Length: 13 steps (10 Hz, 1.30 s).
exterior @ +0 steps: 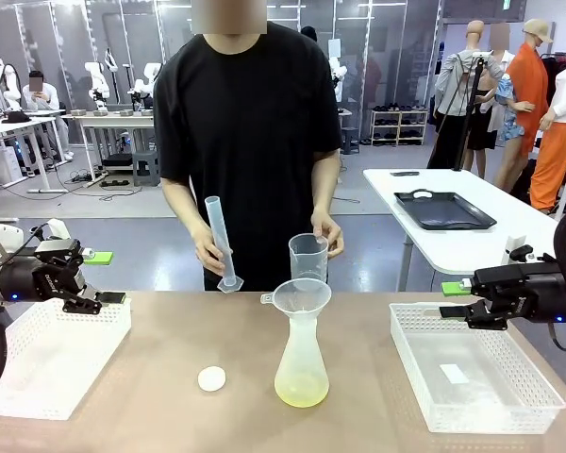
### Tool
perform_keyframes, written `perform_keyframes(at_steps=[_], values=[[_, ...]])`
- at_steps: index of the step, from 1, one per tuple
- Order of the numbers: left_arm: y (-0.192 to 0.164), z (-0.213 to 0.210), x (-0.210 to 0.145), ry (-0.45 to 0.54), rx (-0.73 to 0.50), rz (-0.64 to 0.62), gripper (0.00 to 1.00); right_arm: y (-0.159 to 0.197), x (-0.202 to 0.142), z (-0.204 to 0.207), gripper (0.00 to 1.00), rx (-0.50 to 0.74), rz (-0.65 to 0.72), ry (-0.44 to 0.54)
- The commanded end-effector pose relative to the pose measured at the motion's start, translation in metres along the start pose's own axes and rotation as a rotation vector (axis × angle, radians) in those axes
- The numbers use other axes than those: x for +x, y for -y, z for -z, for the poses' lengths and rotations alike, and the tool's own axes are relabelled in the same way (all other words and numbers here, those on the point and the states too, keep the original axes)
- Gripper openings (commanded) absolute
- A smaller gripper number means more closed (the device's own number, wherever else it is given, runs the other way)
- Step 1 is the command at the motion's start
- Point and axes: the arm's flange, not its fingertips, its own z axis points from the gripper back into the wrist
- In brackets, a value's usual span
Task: Prepare the solutions needed for the experiment.
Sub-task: Once the solution is in the Big flask , pick up the Plastic Funnel and place it back into the right Organizing basket.
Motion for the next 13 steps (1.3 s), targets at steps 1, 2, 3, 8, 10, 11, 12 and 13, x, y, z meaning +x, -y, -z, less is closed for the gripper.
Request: perform_keyframes(at_steps=[1,2,3,8,10,11,12,13], values=[[0.002,0.000,0.000,-0.007,0.006,0.001,1.00,-0.009,-0.001,0.005,0.67,-0.078,-0.019,-0.010],[0.002,0.000,0.000,-0.007,0.006,0.001,1.00,-0.023,-0.003,0.015,0.67,-0.148,-0.032,-0.027],[0.002,0.000,0.000,-0.007,0.006,0.001,1.00,-0.038,-0.006,0.028,0.67,-0.220,-0.049,-0.039],[0.002,0.000,0.000,-0.007,0.006,0.001,1.00,-0.104,-0.013,0.088,0.67,-0.463,-0.061,0.017],[0.002,0.000,0.000,-0.007,0.006,0.001,1.00,-0.121,-0.018,0.107,0.67,-0.511,-0.106,-0.029],[0.002,0.000,0.000,-0.007,0.006,0.001,1.00,-0.106,-0.010,0.087,0.67,-0.442,-0.103,0.008],[0.002,0.000,0.000,-0.007,0.006,0.001,1.00,-0.106,-0.010,0.087,0.67,-0.442,-0.103,0.008],[0.002,0.000,0.000,-0.007,0.006,0.001,1.00,-0.106,-0.010,0.087,0.67,-0.442,-0.103,0.008]])
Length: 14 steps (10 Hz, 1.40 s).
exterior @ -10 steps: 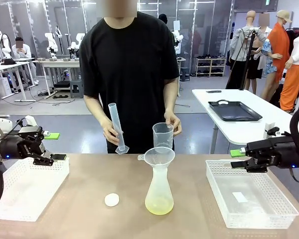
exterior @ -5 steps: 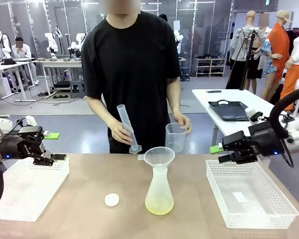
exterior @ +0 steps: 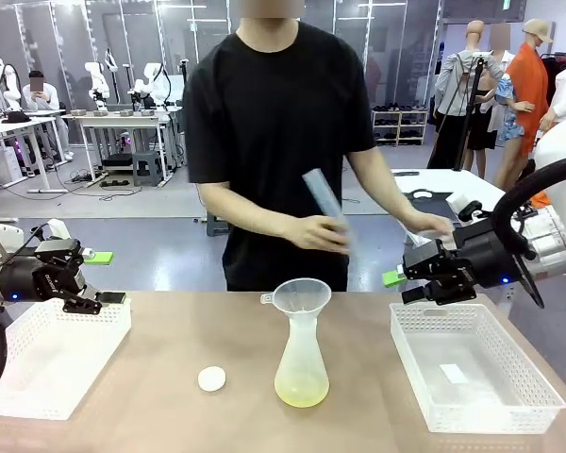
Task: Prepare the solutions needed for the experiment.
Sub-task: Once the solution is in the Big flask , pick up the Plastic Funnel and place it back into the right Organizing basket.
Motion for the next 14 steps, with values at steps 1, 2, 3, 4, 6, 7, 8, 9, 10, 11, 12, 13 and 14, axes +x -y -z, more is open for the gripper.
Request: perform_keyframes(at_steps=[1,2,3,4,6,7,8,9,10,11,12,13,14], values=[[0.002,0.000,0.000,-0.006,0.006,0.001,1.00,0.007,-0.001,-0.001,0.67,0.013,-0.007,-0.004],[0.002,0.000,0.000,-0.006,0.006,0.001,1.00,0.007,-0.001,-0.001,0.67,0.013,-0.007,-0.004],[0.002,0.000,0.000,-0.006,0.006,0.001,1.00,0.007,-0.001,-0.001,0.67,0.013,-0.007,-0.004],[0.002,0.000,0.000,-0.006,0.006,0.001,1.00,0.006,0.001,-0.003,0.67,0.003,0.015,0.007],[0.002,0.000,0.000,-0.006,0.006,0.001,1.00,-0.047,-0.006,0.003,0.67,-0.162,0.075,-0.008],[0.002,0.000,0.000,-0.006,0.006,0.001,1.00,-0.066,-0.006,0.009,0.67,-0.194,0.086,-0.031],[0.002,0.000,0.000,-0.006,0.006,0.001,1.00,-0.086,-0.005,0.013,0.67,-0.238,0.111,-0.057],[0.002,0.000,0.000,-0.006,0.006,0.001,1.00,-0.100,-0.004,0.019,0.67,-0.284,0.110,-0.065],[0.002,0.000,0.000,-0.006,0.006,0.001,1.00,-0.115,-0.002,0.028,0.67,-0.336,0.090,-0.077],[0.002,0.000,0.000,-0.006,0.006,0.001,1.00,-0.129,0.001,0.037,0.67,-0.374,0.079,-0.094],[0.002,0.000,0.000,-0.006,0.006,0.001,1.00,-0.143,0.004,0.049,0.67,-0.413,0.083,-0.121],[0.002,0.000,0.000,-0.006,0.006,0.001,1.00,-0.152,0.008,0.058,0.67,-0.445,0.074,-0.128],[0.002,0.000,0.000,-0.006,0.006,0.001,1.00,-0.161,0.011,0.067,0.67,-0.477,0.058,-0.135]])
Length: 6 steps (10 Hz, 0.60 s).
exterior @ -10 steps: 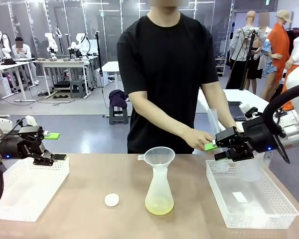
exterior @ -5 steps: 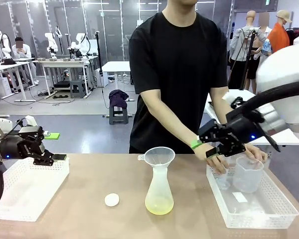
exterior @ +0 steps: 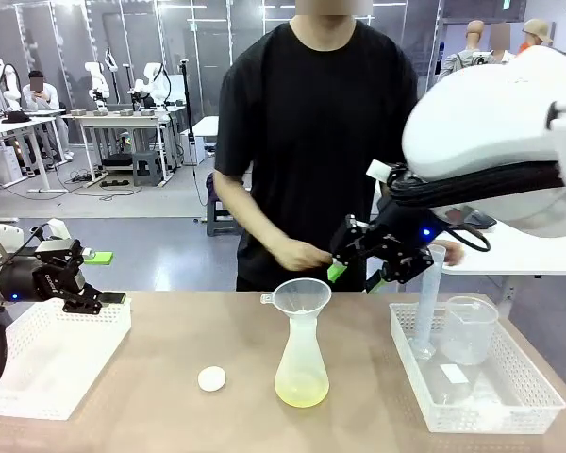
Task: Prepare the solutions needed for the experiment.
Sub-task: Once the solution is in the Big flask , pick up the Plastic Funnel and place it back into the right Organizing basket.
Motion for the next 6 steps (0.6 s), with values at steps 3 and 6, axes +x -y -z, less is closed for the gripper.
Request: perform_keyframes(at_steps=[3,6], values=[[0.002,0.000,0.000,-0.006,0.006,0.001,1.00,-0.032,0.019,0.017,0.67,-0.101,0.001,-0.008],[0.002,0.000,0.000,-0.006,0.006,0.001,1.00,-0.025,0.015,0.016,0.67,-0.085,-0.031,-0.026]])
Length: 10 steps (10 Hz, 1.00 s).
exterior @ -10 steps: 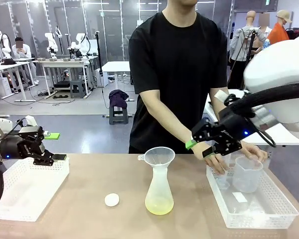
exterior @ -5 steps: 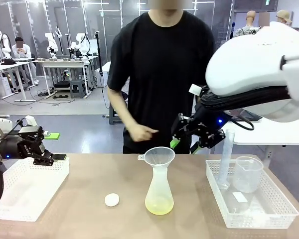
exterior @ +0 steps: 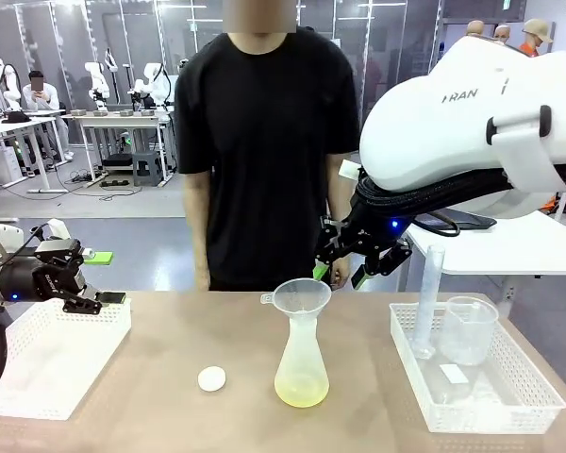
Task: Prepare the solutions needed for the experiment.
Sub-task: Once the solution is in the Big flask , pick up the Plastic Funnel and place it back into the right Organizing basket.
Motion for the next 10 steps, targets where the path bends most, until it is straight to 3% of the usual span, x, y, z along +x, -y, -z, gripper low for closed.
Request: perform_keyframes(at_steps=[1,4,6,10], values=[[0.002,0.000,0.000,-0.006,0.006,0.001,1.00,0.001,-0.002,-0.001,0.67,0.015,0.004,0.002],[0.002,0.000,0.000,-0.006,0.006,0.001,1.00,0.000,0.000,-0.001,0.67,0.008,0.000,-0.002],[0.002,0.000,0.000,-0.006,0.006,0.001,1.00,0.006,0.009,0.013,0.67,0.075,0.005,-0.066],[0.002,0.000,0.000,-0.006,0.006,0.001,1.00,0.013,0.021,0.036,0.67,0.030,0.029,-0.102]])
